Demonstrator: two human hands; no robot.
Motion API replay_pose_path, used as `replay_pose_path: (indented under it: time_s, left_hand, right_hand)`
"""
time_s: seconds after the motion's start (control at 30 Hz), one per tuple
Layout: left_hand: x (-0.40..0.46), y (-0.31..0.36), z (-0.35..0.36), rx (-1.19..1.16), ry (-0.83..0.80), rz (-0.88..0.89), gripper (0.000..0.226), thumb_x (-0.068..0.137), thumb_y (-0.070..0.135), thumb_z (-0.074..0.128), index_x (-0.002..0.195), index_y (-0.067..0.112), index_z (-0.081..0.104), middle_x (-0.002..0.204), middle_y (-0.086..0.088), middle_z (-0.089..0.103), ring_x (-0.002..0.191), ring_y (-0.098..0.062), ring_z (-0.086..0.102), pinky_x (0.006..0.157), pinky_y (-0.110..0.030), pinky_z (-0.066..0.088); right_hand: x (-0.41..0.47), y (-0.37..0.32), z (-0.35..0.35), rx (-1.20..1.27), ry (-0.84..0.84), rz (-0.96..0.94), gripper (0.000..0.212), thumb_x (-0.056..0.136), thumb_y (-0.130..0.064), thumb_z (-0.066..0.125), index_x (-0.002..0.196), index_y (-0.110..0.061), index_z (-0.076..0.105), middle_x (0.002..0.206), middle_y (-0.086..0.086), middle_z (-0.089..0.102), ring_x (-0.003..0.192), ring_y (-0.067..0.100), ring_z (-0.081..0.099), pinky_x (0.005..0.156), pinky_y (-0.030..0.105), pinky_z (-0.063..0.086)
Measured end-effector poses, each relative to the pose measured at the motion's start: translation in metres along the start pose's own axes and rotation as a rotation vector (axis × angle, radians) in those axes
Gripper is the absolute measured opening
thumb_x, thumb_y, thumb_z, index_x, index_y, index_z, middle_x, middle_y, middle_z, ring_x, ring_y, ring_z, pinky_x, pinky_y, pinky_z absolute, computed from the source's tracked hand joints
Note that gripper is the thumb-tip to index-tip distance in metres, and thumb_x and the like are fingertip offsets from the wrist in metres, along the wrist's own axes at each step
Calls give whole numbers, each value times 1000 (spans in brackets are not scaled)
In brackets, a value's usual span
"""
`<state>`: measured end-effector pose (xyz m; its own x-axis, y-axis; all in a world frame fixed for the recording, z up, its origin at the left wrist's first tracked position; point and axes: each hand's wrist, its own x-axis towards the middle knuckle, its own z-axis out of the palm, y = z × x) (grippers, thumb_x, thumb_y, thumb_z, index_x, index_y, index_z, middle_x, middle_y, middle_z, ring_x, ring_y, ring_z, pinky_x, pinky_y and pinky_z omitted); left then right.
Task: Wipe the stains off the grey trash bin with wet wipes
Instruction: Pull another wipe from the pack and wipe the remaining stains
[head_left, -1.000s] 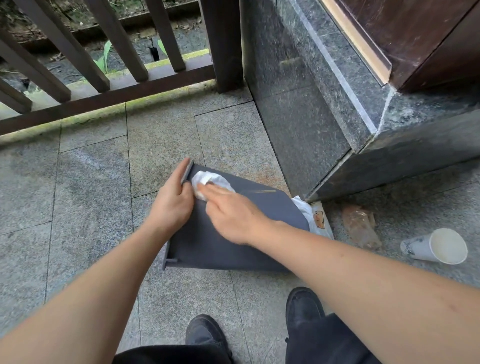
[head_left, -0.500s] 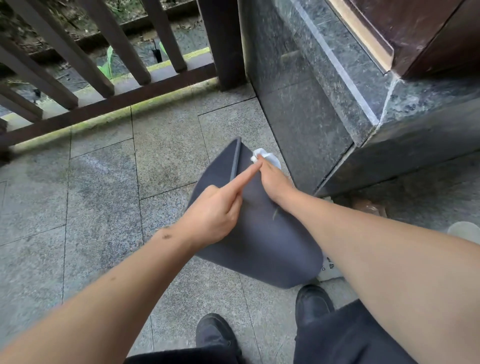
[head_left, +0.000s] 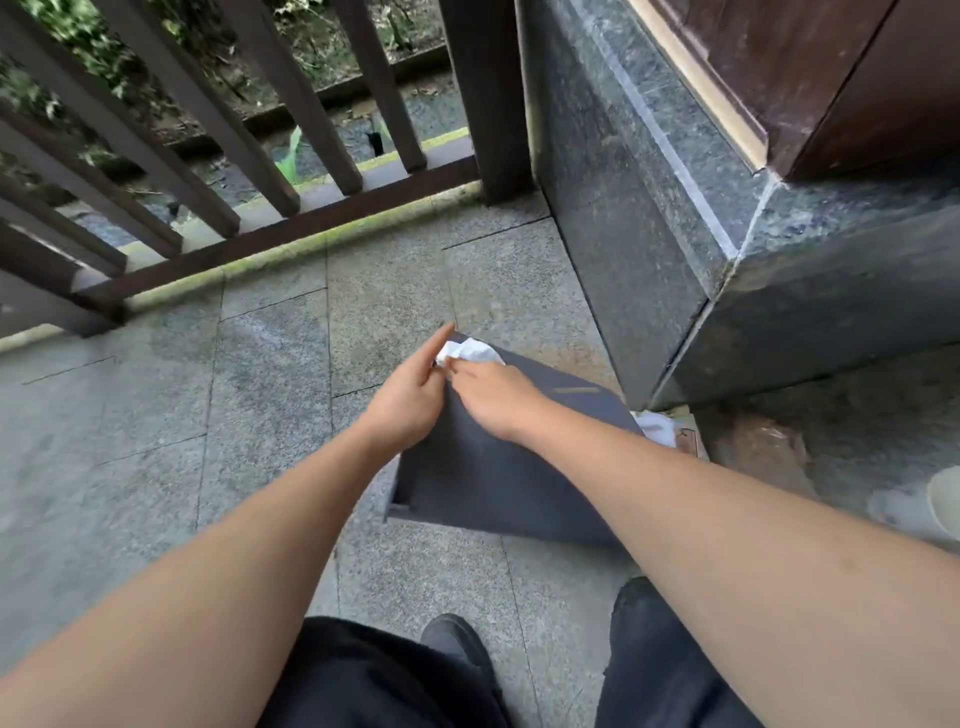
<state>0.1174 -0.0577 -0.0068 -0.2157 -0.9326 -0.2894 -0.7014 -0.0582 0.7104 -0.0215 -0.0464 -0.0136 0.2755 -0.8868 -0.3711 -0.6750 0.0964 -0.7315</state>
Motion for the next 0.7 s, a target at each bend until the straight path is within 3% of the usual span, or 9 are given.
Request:
replay_pose_path:
  time_s: [0.13,0.2,0.27,0.33,0.47,0.53,0.57,0.63,0.7]
  left_hand:
    - [-19,4,1,-34,35,-22,62,100,1,39,153,32,37,153,10,40,137,0,36,104,-9,26]
    - [-23,16,-2,26,68,36,67,97,-1,40,144,46,42,138,12,53,110,4,52,86,-2,34]
    - [-30,25,-7,89,92,99,70,94,-1,40,136,55,43,110,9,58,80,2,50,71,-15,43]
    - [-43,28,-16,141,106,123,68,96,3,38,138,57,46,92,6,57,74,-8,50,70,-28,46]
    - [-67,23,-39,194,151,125,63,102,15,37,138,66,39,70,-11,61,47,-8,34,48,-26,34]
    - [-74,21,-50,186,209,127,62,103,15,39,137,68,39,70,5,62,43,-8,34,46,-24,34]
    - [-76,20,-53,181,242,125,62,103,16,40,136,68,39,74,13,61,43,-7,35,47,-24,36]
    - [-79,18,-55,138,296,107,62,103,16,41,134,70,39,80,20,57,50,-13,43,52,-26,40]
    - [-76,13,-54,87,332,83,62,104,16,41,131,72,40,83,21,58,62,-11,49,61,-24,43]
  right_hand:
    - [-34,-15,19,-22,191,38,31,95,-16,41,117,-20,62,121,15,62,112,38,56,86,34,45]
    - [-49,-20,15,30,253,68,29,93,-14,42,109,-21,65,113,14,62,105,38,58,77,31,43]
    - [-58,-18,-2,132,287,138,30,91,-14,43,110,-21,66,111,14,63,104,38,59,72,29,40]
    - [-65,-8,-26,249,342,231,35,90,-13,46,116,-24,68,114,14,66,103,36,59,73,28,41]
    - [-78,16,-71,485,447,374,32,85,-8,49,104,-15,73,88,10,68,81,29,58,59,29,47]
    - [-84,26,-84,586,471,404,32,81,-4,49,101,-7,73,86,14,69,74,27,56,59,36,52]
    - [-87,30,-87,613,470,404,28,79,-5,49,84,-11,76,73,10,63,67,25,49,53,33,45]
    - [-89,37,-92,654,471,432,35,78,-8,49,45,-17,56,56,2,41,58,21,32,52,31,25]
    - [-85,43,-95,699,476,436,45,80,-7,49,36,-14,41,53,3,33,56,21,28,57,35,23]
